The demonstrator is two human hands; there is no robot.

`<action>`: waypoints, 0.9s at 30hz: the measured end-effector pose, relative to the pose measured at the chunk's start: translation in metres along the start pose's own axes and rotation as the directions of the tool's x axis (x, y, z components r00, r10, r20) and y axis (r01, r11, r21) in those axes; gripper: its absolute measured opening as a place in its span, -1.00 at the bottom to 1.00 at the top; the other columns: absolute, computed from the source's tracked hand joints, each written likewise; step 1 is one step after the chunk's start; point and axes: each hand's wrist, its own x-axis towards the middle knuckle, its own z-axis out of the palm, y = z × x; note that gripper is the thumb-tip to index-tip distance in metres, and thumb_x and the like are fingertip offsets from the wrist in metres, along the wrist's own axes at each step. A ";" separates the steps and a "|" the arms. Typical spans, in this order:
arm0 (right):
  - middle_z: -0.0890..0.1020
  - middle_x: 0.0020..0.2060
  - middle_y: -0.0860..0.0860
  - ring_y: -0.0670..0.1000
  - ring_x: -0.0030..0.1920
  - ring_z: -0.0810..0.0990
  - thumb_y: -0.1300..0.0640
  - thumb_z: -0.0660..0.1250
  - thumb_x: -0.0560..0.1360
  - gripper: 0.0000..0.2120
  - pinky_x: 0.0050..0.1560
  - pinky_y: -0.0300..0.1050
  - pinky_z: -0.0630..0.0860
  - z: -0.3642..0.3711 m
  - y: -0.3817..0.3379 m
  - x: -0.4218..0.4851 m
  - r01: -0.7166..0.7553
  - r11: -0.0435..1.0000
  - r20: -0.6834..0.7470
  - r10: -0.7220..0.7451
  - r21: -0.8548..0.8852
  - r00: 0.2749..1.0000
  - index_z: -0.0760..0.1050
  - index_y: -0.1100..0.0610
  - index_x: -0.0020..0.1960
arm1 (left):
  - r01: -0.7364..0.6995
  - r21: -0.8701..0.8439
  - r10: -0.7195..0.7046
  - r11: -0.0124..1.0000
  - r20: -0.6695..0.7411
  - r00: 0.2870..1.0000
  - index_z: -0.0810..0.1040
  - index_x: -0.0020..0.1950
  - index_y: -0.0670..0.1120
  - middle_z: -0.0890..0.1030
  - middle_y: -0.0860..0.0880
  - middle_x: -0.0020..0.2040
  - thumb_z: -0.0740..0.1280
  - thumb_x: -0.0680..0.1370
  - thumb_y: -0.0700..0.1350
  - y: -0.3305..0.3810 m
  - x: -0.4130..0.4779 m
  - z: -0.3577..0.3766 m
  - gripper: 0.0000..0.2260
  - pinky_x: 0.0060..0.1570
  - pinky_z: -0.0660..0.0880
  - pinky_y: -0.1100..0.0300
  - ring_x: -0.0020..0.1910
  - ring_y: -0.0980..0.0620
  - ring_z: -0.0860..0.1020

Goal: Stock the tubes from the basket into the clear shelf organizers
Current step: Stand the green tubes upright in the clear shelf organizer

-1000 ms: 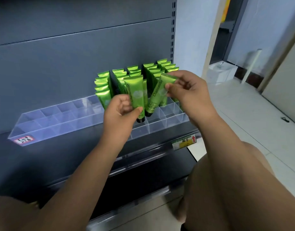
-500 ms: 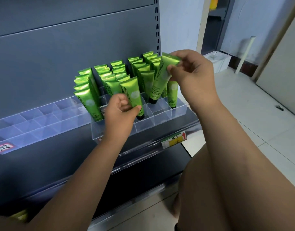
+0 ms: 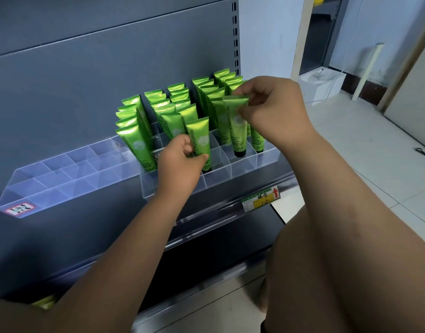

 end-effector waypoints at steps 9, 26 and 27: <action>0.60 -0.35 -0.15 -0.18 -0.38 0.50 0.30 0.43 0.36 -0.72 -0.27 -0.33 0.45 0.007 0.001 -0.001 0.064 0.992 0.040 -0.060 -0.113 0.997 0.71 0.05 0.01 | -0.011 -0.023 0.011 1.000 -0.001 1.000 0.52 0.04 0.01 0.55 0.14 -0.11 0.56 0.45 -0.21 -0.001 -0.001 -0.003 -0.70 -0.07 0.49 0.27 -0.12 0.18 0.53; 0.69 -0.18 -0.06 -0.05 -0.15 0.65 0.30 0.34 0.51 -0.78 -0.03 -0.15 0.60 0.018 0.009 -0.001 0.116 0.969 0.033 -0.111 -0.220 0.993 0.72 0.08 0.00 | 0.014 -0.105 -0.016 0.994 -0.021 1.000 0.48 -0.16 0.19 0.56 0.19 -0.18 0.57 0.43 -0.25 -0.003 -0.001 -0.004 -0.62 -0.15 0.49 0.37 -0.26 0.38 0.53; 0.69 -0.17 -0.05 -0.06 -0.16 0.64 0.29 0.34 0.51 -0.78 -0.05 -0.17 0.59 0.019 0.009 0.000 0.122 0.967 0.032 -0.118 -0.223 0.993 0.71 0.08 0.01 | 0.009 -0.101 -0.011 0.995 -0.022 1.000 0.47 -0.15 0.20 0.56 0.20 -0.18 0.57 0.43 -0.25 -0.002 -0.002 -0.004 -0.61 -0.14 0.49 0.37 -0.23 0.35 0.53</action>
